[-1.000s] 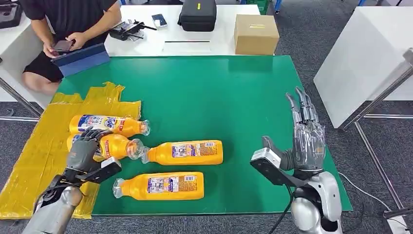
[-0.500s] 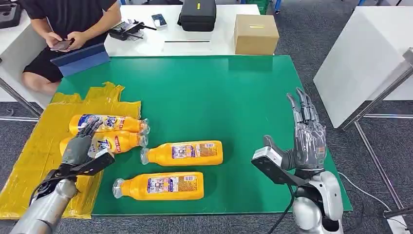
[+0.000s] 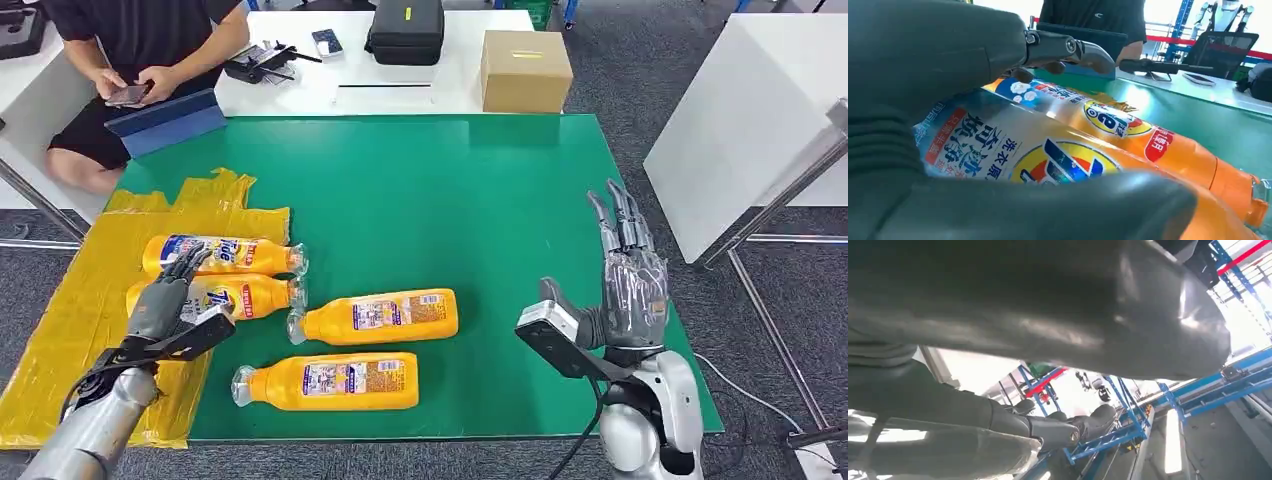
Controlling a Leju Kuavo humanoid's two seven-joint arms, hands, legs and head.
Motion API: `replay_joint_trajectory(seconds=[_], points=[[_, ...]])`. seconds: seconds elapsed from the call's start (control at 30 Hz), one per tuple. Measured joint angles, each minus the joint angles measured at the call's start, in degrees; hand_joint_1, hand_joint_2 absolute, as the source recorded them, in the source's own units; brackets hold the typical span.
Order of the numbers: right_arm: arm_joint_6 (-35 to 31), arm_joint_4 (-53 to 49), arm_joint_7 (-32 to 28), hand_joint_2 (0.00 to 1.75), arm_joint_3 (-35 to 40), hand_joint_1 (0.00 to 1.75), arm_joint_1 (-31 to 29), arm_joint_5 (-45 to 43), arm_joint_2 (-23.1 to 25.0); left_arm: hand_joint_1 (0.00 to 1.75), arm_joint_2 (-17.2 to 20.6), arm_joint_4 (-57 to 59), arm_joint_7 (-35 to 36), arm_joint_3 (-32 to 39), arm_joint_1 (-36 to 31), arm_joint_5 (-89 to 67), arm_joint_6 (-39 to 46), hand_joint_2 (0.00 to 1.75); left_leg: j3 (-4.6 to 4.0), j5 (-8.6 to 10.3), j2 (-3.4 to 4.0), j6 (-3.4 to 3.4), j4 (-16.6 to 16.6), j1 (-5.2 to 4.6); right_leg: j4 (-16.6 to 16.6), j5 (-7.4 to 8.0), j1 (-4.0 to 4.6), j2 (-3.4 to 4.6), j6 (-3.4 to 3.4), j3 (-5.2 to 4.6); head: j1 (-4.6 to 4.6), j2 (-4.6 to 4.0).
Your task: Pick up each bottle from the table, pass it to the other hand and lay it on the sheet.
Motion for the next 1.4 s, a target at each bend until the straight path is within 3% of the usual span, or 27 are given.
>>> replay_joint_trajectory(seconds=[0.33,0.43,0.6,0.73,0.97,1.17,1.4], points=[[-0.7,0.1,-0.1,0.00,0.0,0.00,0.0,-0.9,-0.6,0.00,0.7,-2.6,-1.4,0.3,1.4,4.7,-1.5,0.00,0.00,0.00,0.00,0.00,0.0,0.01,0.0,0.00,0.00,0.00,0.00,0.00,0.00,0.00],[0.4,0.1,0.7,0.00,0.0,0.00,-0.1,0.1,-0.5,0.00,0.7,-5.4,-4.9,1.6,2.1,12.8,-4.0,0.00,-0.01,0.00,0.00,0.00,0.0,0.01,0.0,0.00,0.01,0.00,0.00,0.00,0.00,0.00],[-0.7,2.5,0.6,0.00,0.4,0.00,-0.2,-1.6,-2.5,0.00,0.7,-19.5,-8.4,10.4,5.6,39.6,-15.5,0.00,-0.03,-0.01,0.06,0.00,0.0,0.02,0.0,0.00,0.00,0.03,0.00,0.02,-0.02,0.00],[-2.0,3.9,-0.6,0.00,0.8,0.00,0.8,-4.1,-5.5,0.00,0.7,-31.5,-8.9,18.3,11.5,50.0,-20.3,0.00,-0.05,-0.03,0.05,0.00,0.0,0.01,0.0,-0.03,0.00,0.02,0.00,-0.03,0.02,0.00],[-0.8,4.9,1.3,0.00,2.1,0.00,3.4,-1.7,-7.6,0.00,-0.7,-40.7,-10.1,25.0,17.9,53.0,-22.8,0.00,-0.06,-0.06,-0.01,-0.01,0.0,0.01,0.0,-0.04,0.00,-0.05,-0.01,-0.05,0.00,0.00],[3.2,4.5,0.9,0.00,3.6,0.00,6.1,-2.9,-7.5,0.00,-2.4,-41.1,-10.6,25.4,18.1,52.3,-23.1,0.00,0.02,-0.01,-0.01,-0.01,0.0,0.01,0.0,-0.01,0.01,-0.05,-0.03,0.03,0.00,0.00],[3.4,2.8,1.1,0.00,9.1,0.00,9.0,-3.1,-7.6,0.00,-3.7,-41.1,-10.6,25.0,17.7,51.8,-23.0,0.00,0.03,-0.01,0.00,-0.01,0.0,0.02,0.0,-0.01,0.02,-0.03,-0.03,0.02,0.00,0.00]])
